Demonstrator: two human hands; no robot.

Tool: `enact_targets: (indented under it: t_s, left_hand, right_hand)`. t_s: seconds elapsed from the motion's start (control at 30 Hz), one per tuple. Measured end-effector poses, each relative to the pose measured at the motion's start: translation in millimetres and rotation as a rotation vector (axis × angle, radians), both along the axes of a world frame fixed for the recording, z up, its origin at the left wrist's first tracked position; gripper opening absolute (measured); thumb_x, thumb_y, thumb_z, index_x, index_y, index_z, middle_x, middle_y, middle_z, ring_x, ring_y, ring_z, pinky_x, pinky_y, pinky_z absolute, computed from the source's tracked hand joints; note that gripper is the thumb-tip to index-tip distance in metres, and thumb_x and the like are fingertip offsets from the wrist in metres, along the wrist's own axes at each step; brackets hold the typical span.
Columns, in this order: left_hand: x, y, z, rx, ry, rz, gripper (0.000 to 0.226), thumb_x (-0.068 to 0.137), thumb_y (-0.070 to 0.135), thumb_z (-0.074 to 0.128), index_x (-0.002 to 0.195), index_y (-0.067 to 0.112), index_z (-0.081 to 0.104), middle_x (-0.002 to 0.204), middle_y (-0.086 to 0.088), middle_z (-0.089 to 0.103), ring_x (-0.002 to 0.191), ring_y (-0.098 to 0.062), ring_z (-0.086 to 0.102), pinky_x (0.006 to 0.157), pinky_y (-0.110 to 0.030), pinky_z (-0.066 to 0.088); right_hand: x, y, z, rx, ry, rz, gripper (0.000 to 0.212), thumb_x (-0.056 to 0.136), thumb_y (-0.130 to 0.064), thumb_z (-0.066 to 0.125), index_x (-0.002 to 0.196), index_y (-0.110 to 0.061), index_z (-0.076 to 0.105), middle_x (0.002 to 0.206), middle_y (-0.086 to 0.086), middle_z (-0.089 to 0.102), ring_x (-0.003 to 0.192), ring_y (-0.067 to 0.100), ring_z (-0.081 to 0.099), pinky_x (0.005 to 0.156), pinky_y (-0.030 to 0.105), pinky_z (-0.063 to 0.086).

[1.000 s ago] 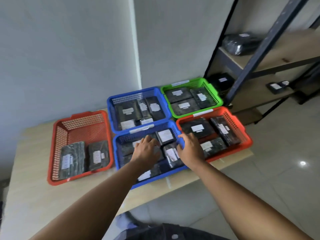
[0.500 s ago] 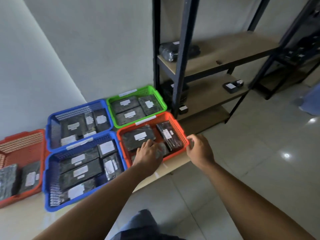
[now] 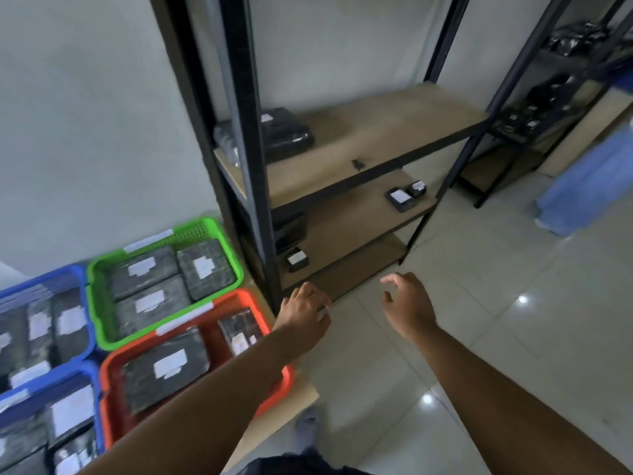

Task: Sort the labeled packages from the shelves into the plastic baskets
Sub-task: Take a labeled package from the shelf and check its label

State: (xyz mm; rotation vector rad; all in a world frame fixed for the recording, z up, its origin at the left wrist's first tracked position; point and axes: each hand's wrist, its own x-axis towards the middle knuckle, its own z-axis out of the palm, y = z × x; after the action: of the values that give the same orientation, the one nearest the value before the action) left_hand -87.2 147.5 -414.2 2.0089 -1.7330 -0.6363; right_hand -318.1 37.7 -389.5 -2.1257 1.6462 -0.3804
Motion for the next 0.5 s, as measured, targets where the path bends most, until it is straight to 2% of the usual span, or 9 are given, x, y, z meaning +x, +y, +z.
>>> enact_targets:
  t_s: [0.17,0.27,0.4,0.5]
  left_hand:
    - [-3,-72,-2,0.084,-0.035,-0.050,0.025,0.093,0.033,0.060,0.117,0.037,0.068,0.129,0.006,0.051,0.128,-0.020,0.052,0.104,-0.042,0.044]
    - [-6,-105,-4,0.131,-0.014,-0.015,0.024,0.093,0.033,0.062,0.116,0.037,0.067,0.130,0.005,0.052,0.126,-0.021,0.054,0.105,-0.045,0.046]
    - [-22,-147,-9,0.150,-0.013,0.038,0.024,0.093,0.029,0.064,0.115,0.035,0.069,0.125,0.003,0.054,0.120,-0.023,0.057,0.104,-0.046,0.048]
    - [-41,-186,-19,0.176,-0.015,0.094,0.022,0.093,0.029,0.063,0.113,0.036,0.070,0.120,0.003,0.053,0.117,-0.023,0.058,0.102,-0.044,0.051]
  right_hand:
    - [-11,-90,-3,0.038,-0.025,-0.065,0.028,0.095,-0.013,0.066,0.121,-0.023,0.071,0.115,0.004,0.059,0.107,0.027,0.061,0.087,0.032,0.047]
    - [-18,-130,-10,0.052,-0.068,-0.092,0.027,0.093,-0.011,0.067,0.117,-0.022,0.072,0.108,-0.002,0.055,0.103,0.025,0.062,0.085,0.027,0.041]
    - [-35,-189,-18,0.027,-0.070,-0.029,0.024,0.091,-0.008,0.070,0.112,-0.019,0.074,0.104,-0.004,0.058,0.098,0.020,0.060,0.082,0.027,0.042]
    - [-51,-248,-30,0.037,-0.084,-0.032,0.025,0.088,-0.006,0.071,0.109,-0.018,0.076,0.105,0.006,0.067,0.097,0.029,0.066,0.079,0.031,0.047]
